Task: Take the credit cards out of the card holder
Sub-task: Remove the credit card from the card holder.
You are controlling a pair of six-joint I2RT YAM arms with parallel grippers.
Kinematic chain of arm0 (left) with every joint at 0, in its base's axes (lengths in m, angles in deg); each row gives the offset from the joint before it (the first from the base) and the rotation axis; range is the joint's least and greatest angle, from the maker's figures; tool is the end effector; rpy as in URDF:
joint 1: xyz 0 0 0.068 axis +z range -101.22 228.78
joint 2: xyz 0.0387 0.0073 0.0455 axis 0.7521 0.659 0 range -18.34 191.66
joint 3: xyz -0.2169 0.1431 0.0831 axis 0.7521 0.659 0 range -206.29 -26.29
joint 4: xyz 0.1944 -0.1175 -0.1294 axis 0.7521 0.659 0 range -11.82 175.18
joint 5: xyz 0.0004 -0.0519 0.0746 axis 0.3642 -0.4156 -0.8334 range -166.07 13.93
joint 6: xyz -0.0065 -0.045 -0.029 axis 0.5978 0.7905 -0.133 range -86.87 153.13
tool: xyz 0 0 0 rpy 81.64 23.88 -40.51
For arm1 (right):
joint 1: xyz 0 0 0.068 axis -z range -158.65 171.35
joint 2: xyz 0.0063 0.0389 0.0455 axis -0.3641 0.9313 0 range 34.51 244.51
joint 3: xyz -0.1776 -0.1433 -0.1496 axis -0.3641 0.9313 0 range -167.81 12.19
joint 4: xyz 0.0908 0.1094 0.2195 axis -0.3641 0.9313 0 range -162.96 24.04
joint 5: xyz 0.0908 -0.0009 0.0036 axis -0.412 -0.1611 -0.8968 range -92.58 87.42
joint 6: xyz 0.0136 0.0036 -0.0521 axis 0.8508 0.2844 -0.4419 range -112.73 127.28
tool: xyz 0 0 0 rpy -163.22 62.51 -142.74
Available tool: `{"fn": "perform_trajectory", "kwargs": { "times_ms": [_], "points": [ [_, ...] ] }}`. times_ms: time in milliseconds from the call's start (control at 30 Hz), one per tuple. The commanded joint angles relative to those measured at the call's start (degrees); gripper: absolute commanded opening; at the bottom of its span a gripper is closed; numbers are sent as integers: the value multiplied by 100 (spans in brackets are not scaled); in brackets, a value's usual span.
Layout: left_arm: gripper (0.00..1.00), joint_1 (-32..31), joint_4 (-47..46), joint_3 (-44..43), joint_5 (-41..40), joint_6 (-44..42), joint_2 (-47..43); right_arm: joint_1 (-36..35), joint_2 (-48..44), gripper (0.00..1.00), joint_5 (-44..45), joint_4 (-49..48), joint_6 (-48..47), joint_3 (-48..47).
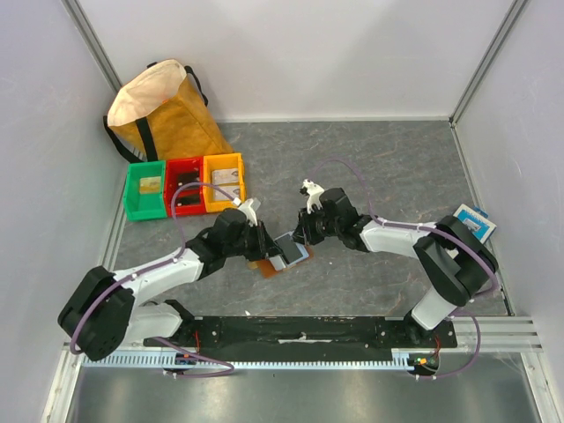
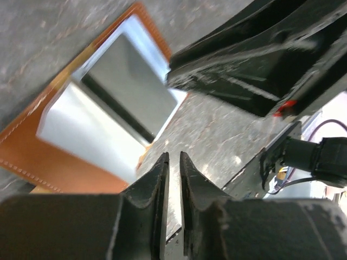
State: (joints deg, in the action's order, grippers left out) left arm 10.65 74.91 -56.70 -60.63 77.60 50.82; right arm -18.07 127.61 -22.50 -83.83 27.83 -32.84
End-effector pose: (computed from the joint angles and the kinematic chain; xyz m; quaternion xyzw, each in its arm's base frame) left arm 0.1852 -0.1574 0.1908 0.0127 0.8829 -0.3893 0.2622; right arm 0.2458 0.2179 0.1700 -0.2205 0.8576 0.3532 0.3019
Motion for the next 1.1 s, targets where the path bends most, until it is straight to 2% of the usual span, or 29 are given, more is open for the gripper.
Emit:
{"fn": "perform_trajectory", "kwargs": {
  "times_ms": [0, 233, 667, 867, 1067],
  "points": [
    [16, -28, -605, 544, 82, 422, 62, 110, 164, 27, -381, -486, 317, 214],
    [6, 174, -473, 1011, -94, 300, 0, 171, 191, 26, -469, -565, 423, 469],
    [4, 1158, -34, 1091, -235, -158, 27, 207, 288, 25, -653, -863, 625, 812],
    [17, 1106, 98, 766, 90, 44, -341, 224, 253, 23, -706, -1118, 721, 953],
    [36, 948, 283, 396, 20, 264, -992, 215, 138, 20, -610, -1321, 731, 1093]
  ]
}}
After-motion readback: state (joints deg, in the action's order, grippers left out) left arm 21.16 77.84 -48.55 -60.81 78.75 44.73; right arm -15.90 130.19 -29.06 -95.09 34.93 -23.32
